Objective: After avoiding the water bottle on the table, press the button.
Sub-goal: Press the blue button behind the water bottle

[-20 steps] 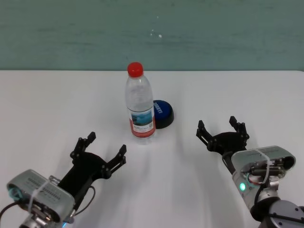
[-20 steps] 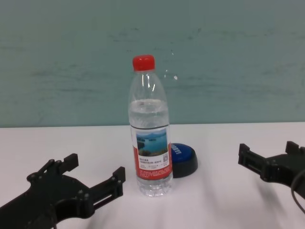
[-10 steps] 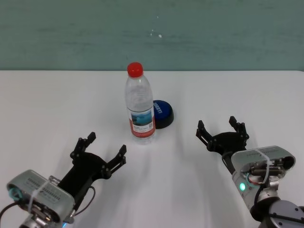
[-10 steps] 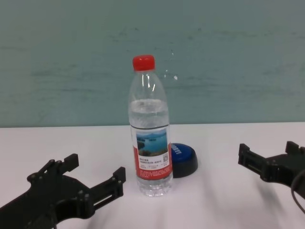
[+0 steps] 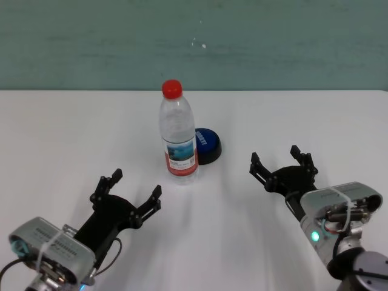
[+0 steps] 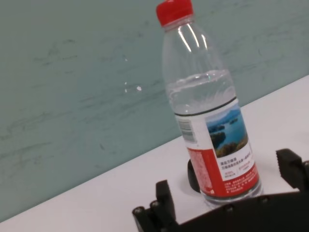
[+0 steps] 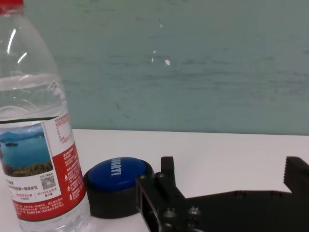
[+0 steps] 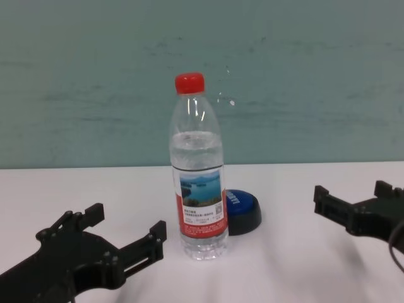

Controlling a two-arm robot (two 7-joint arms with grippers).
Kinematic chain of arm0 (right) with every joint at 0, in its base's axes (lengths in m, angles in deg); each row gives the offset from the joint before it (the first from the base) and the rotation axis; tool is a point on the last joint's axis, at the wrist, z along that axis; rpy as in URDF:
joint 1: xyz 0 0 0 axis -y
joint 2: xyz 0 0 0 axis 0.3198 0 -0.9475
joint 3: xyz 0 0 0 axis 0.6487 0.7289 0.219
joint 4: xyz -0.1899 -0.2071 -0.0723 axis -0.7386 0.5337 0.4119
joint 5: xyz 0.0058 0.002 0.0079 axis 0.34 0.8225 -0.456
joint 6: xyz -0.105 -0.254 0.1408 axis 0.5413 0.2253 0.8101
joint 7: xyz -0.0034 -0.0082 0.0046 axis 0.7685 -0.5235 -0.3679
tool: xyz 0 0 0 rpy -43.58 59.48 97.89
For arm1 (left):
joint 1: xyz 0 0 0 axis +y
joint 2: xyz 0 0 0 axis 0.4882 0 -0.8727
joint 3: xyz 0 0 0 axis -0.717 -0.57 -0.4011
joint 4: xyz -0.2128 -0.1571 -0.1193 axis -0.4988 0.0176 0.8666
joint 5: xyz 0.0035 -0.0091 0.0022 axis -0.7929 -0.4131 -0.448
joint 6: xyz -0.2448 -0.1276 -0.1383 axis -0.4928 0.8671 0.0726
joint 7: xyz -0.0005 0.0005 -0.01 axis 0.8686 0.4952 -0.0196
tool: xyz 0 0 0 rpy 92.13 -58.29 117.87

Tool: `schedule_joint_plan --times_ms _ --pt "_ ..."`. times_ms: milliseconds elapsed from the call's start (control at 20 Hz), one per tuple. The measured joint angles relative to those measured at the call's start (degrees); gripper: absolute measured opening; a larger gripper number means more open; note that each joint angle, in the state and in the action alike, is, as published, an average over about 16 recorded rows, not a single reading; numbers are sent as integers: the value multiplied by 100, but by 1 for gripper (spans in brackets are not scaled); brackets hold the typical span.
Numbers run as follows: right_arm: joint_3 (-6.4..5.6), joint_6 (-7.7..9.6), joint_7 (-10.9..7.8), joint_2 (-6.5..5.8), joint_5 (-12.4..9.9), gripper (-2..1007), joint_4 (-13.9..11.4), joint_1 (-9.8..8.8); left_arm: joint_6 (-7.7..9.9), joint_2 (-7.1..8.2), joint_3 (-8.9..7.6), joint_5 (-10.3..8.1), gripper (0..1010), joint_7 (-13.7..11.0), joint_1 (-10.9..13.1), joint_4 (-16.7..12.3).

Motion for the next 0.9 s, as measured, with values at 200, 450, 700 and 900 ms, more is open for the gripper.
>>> schedule_joint_plan --times_ms 200,450,700,900 --pt "-103 63 -322 -68 -131 1004 -83 -17 -1 0 0 0 1000 0 0 0" --pt "-264 177 -852 -244 -459 1004 -247 -50 -2 0 0 0 1000 0 0 0" --pt "-414 326 -1383 -524 -855 1004 -479 -116 -1 0 0 1 1000 0 0 0" --pt "-498 464 -1738 -823 -1131 1004 -727 -203 -1 0 0 1 1000 0 0 0"
